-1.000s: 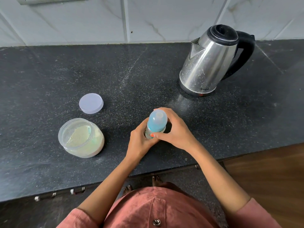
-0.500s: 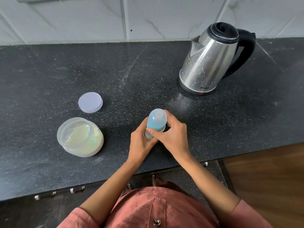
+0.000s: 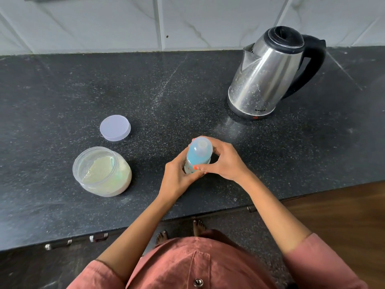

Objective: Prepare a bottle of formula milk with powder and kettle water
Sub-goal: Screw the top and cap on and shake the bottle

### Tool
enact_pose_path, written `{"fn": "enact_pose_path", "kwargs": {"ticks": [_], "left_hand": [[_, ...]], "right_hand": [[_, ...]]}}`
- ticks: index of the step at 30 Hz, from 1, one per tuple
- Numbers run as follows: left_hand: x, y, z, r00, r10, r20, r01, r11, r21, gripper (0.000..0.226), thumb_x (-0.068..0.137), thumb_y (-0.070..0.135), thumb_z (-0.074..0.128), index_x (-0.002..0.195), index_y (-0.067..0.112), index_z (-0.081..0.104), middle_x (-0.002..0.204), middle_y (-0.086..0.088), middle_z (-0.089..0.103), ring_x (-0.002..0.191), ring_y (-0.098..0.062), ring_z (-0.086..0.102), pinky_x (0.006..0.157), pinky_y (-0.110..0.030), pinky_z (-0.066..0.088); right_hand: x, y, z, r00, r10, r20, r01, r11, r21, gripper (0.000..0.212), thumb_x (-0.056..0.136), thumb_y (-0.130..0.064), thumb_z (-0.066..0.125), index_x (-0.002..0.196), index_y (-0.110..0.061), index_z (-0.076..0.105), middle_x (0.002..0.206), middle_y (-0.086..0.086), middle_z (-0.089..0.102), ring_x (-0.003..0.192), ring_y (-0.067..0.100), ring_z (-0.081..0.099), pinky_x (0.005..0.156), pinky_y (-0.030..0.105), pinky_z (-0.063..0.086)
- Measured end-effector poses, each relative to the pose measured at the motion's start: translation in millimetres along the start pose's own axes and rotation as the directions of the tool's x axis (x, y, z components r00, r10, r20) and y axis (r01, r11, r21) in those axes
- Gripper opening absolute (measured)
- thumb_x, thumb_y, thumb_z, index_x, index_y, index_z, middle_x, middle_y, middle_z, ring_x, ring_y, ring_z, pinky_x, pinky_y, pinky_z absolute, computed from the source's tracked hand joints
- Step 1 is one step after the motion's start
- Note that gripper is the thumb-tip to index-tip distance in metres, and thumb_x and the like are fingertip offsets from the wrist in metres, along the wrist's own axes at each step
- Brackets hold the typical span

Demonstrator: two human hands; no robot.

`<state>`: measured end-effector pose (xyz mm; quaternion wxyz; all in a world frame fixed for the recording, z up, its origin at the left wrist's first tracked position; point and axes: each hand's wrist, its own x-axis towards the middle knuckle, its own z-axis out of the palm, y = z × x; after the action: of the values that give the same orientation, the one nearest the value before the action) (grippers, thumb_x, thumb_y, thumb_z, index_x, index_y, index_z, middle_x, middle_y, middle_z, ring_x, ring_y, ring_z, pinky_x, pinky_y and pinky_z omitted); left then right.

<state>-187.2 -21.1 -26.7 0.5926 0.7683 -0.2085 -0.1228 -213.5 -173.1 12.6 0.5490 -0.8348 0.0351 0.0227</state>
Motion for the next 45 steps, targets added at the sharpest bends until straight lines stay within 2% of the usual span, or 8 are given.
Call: {"fn": "enact_pose_path", "kwargs": {"ticks": [7, 13, 18, 22, 26, 34, 40, 45], "left_hand": [[-7, 6, 9, 0.994, 0.019, -0.112, -0.020, 1.000, -0.013, 0.049, 0.070, 0.030, 0.074, 0.116, 0.030, 0.055, 0.100, 0.022, 0.064, 0.091, 0.008, 0.059, 0.077, -0.013, 0.045], [-8, 6, 11, 0.992, 0.018, -0.125, -0.021, 0.999, -0.026, 0.047, 0.070, 0.024, 0.072, 0.114, 0.030, 0.055, 0.097, 0.026, 0.064, 0.090, 0.009, 0.059, 0.075, -0.012, 0.045], [-6, 5, 7, 0.998, 0.019, -0.060, -0.017, 0.999, 0.043, 0.058, 0.073, 0.019, 0.073, 0.126, 0.020, 0.050, 0.120, 0.008, 0.060, 0.108, 0.004, 0.053, 0.088, -0.012, 0.041], [-7, -5, -8, 1.000, 0.000, 0.027, -0.008, 0.953, 0.302, 0.088, 0.073, 0.022, 0.076, 0.144, 0.015, 0.024, 0.150, 0.004, 0.025, 0.138, -0.007, 0.017, 0.111, -0.021, 0.017], [-10, -19, -23, 0.998, 0.011, 0.065, -0.042, 0.866, 0.498, 0.092, 0.079, 0.028, 0.071, 0.145, 0.011, 0.010, 0.144, 0.013, 0.002, 0.134, -0.003, -0.005, 0.113, -0.024, -0.001], [-2, -36, -27, 0.999, -0.031, 0.011, 0.012, 0.636, 0.771, 0.078, 0.086, 0.054, 0.026, 0.141, -0.002, 0.026, 0.149, -0.018, 0.026, 0.138, -0.032, 0.022, 0.110, -0.040, 0.005], [11, -41, -24, 0.998, -0.061, -0.021, 0.051, 0.558, 0.829, 0.077, 0.090, 0.056, 0.021, 0.131, -0.006, 0.042, 0.139, -0.023, 0.042, 0.129, -0.037, 0.040, 0.106, -0.052, 0.024], [12, -43, -23, 0.996, -0.081, -0.027, 0.066, 0.527, 0.847, 0.085, 0.091, 0.060, 0.002, 0.136, -0.002, 0.037, 0.144, -0.018, 0.037, 0.132, -0.032, 0.037, 0.108, -0.047, 0.021]], "right_hand": [[-11, -9, 24, 0.956, -0.078, -0.283, 0.046, 0.992, -0.120, 0.064, 0.056, -0.043, 0.073, 0.111, -0.011, 0.061, 0.099, -0.012, 0.063, 0.095, 0.002, 0.060, 0.117, 0.024, 0.003], [-19, -11, 32, 0.949, -0.012, -0.315, 0.017, 1.000, 0.012, 0.059, 0.064, -0.017, 0.080, 0.118, -0.015, 0.055, 0.106, -0.012, 0.058, 0.101, 0.001, 0.053, 0.094, 0.011, 0.039], [-19, -3, 31, 0.971, -0.022, -0.238, 0.033, 0.999, 0.041, 0.069, 0.063, -0.017, 0.080, 0.121, -0.026, 0.043, 0.119, -0.010, 0.051, 0.110, -0.002, 0.046, 0.090, 0.002, 0.034], [-22, 6, 36, 0.964, 0.047, -0.261, -0.031, 0.997, 0.064, 0.070, 0.063, -0.011, 0.081, 0.122, -0.022, 0.045, 0.120, -0.005, 0.052, 0.108, 0.002, 0.049, 0.086, 0.000, 0.034], [-18, 10, 40, 0.960, 0.084, -0.268, -0.075, 0.996, 0.044, 0.063, 0.062, -0.013, 0.082, 0.117, -0.016, 0.051, 0.111, -0.003, 0.059, 0.100, 0.003, 0.055, 0.079, 0.001, 0.040], [-14, -4, 10, 0.902, 0.206, -0.379, -0.096, 0.953, 0.288, 0.036, 0.066, -0.006, 0.078, 0.087, -0.027, 0.059, 0.087, -0.012, 0.065, 0.079, -0.002, 0.062, 0.074, 0.019, 0.051], [-9, -17, -29, 0.835, 0.359, -0.417, 0.082, 0.668, 0.739, 0.025, 0.074, -0.013, 0.065, 0.097, -0.021, 0.058, 0.099, -0.001, 0.064, 0.096, 0.014, 0.062, 0.086, 0.033, 0.053], [-27, -18, 3, 0.941, 0.297, -0.164, -0.191, 0.862, 0.470, 0.025, 0.071, 0.000, 0.070, 0.087, -0.019, 0.064, 0.085, -0.003, 0.069, 0.083, 0.011, 0.065, 0.077, 0.028, 0.054]]}}
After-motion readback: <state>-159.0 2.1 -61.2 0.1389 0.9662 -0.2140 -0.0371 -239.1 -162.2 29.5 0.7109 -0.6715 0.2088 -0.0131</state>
